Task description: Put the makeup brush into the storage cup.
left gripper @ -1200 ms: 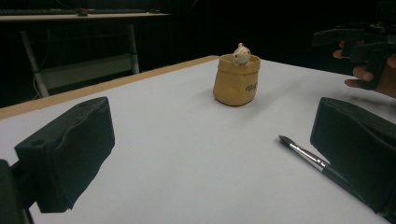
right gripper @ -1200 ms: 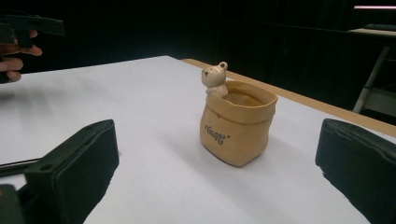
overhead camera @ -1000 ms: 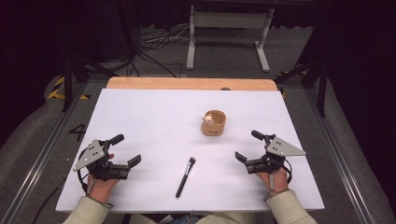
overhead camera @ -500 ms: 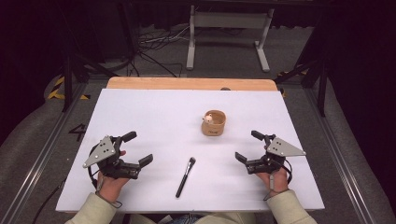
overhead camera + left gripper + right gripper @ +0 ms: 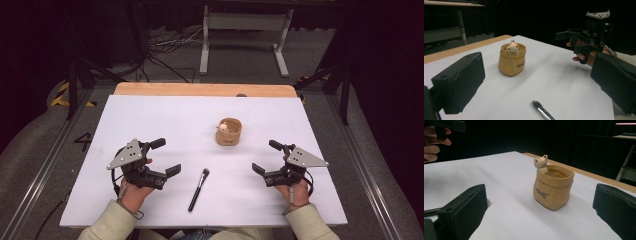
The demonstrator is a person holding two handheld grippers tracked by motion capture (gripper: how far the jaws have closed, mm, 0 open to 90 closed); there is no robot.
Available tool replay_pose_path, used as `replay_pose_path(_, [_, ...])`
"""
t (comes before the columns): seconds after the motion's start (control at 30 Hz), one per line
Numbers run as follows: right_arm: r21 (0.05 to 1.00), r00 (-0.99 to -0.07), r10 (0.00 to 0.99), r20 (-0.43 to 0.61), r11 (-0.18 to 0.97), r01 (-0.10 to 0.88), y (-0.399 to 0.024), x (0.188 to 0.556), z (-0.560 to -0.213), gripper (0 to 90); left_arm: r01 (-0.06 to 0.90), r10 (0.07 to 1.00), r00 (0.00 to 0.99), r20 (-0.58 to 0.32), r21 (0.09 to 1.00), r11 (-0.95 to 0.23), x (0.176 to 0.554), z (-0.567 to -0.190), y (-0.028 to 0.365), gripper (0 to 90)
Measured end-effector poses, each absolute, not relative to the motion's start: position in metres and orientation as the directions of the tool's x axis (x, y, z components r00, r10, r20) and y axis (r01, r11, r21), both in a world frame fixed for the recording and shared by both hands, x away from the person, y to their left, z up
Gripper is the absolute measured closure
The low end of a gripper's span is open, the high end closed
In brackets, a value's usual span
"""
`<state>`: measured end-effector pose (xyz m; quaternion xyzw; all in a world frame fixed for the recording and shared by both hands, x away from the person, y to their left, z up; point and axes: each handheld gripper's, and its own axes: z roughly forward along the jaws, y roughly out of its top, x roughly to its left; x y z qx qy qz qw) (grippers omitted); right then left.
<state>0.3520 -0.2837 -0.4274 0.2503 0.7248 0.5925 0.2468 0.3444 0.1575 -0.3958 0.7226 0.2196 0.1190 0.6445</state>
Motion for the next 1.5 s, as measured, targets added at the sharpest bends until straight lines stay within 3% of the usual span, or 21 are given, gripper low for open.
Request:
replay_pose_path(0.17, [0.986,-0.772,0.635,-0.035,0.149,0.078,-0.285,0.351,-0.427,0.0,0.181,0.476,0.872,-0.11,0.978,-0.105,0.346,-0.393,0.149,0.1])
replay_pose_path(0.53, [0.989,-0.779,0.626,0.033,0.09,0.114,-0.292,0.352,-0.425,0.0,0.272,0.481,0.871,-0.1,0.914,-0.302,0.348,-0.376,0.122,0.9])
replay_pose_path(0.93, [0.993,-0.782,0.623,0.018,0.083,0.089,-0.296,0.349,-0.424,0.0,0.335,0.484,0.874,-0.047,0.779,-0.53,0.35,-0.358,0.09,2.0])
replay_pose_path(1.5, [0.993,-0.799,0.601,0.025,0.076,0.089,-0.295,0.349,-0.425,0.3,0.433,0.471,0.875,-0.113,0.619,-0.655,0.361,-0.367,0.074,2.4])
